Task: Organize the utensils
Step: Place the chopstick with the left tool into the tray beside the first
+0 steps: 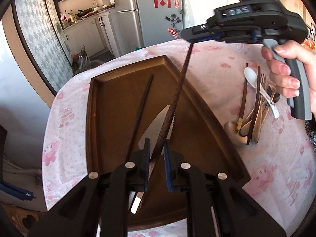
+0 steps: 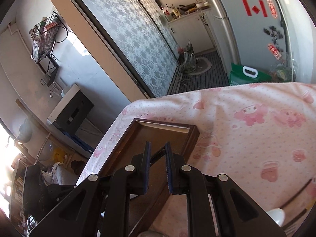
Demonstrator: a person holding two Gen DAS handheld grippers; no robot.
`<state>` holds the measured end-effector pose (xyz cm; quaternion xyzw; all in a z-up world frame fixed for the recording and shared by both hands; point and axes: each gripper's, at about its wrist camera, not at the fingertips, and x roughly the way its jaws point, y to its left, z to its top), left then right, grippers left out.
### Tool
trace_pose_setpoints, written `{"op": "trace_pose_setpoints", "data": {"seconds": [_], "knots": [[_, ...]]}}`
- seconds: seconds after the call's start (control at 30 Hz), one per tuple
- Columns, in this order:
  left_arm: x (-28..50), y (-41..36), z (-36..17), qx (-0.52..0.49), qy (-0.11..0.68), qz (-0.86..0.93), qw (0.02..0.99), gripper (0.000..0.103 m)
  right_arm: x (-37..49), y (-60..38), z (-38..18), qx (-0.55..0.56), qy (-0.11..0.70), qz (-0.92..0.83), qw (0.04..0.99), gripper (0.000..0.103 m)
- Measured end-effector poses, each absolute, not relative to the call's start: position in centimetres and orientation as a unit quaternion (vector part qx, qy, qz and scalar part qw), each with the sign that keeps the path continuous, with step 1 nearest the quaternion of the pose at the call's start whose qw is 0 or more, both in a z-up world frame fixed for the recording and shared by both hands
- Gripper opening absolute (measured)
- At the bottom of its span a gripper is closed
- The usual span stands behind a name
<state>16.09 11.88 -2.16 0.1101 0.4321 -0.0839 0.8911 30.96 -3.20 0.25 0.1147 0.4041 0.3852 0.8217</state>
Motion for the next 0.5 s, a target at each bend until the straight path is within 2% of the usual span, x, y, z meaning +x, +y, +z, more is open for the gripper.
{"op": "trace_pose_setpoints", "data": {"seconds": [0.2, 0.27, 0.33, 0.4, 0.47, 0.5], "knots": [[15.2, 11.8, -0.8, 0.114, 0.418, -0.083, 0.897, 0.02, 31.3, -0.5, -1.8, 0.091, 0.424, 0.363, 0.825, 0.015], [14.9, 11.7, -0.6, 0.113, 0.414, -0.082, 0.899, 0.026, 31.4, 0.2, -2.2, 0.094, 0.43, 0.363, 0.822, 0.017], [14.6, 11.6, -0.5, 0.11, 0.411, -0.082, 0.901, 0.04, 31.3, 0.7, -2.3, 0.085, 0.429, 0.356, 0.826, 0.021], [14.2, 11.3, -0.4, 0.111, 0.409, -0.084, 0.902, 0.043, 30.9, 1.5, -2.2, 0.072, 0.428, 0.358, 0.827, 0.028], [13.8, 10.8, -0.2, 0.117, 0.405, -0.086, 0.903, 0.052, 30.4, 1.7, -2.0, 0.065, 0.425, 0.354, 0.83, 0.053], [13.7, 10.7, -0.1, 0.119, 0.404, -0.088, 0.903, 0.056, 30.2, 1.5, -1.8, 0.066, 0.422, 0.357, 0.831, 0.058]]}}
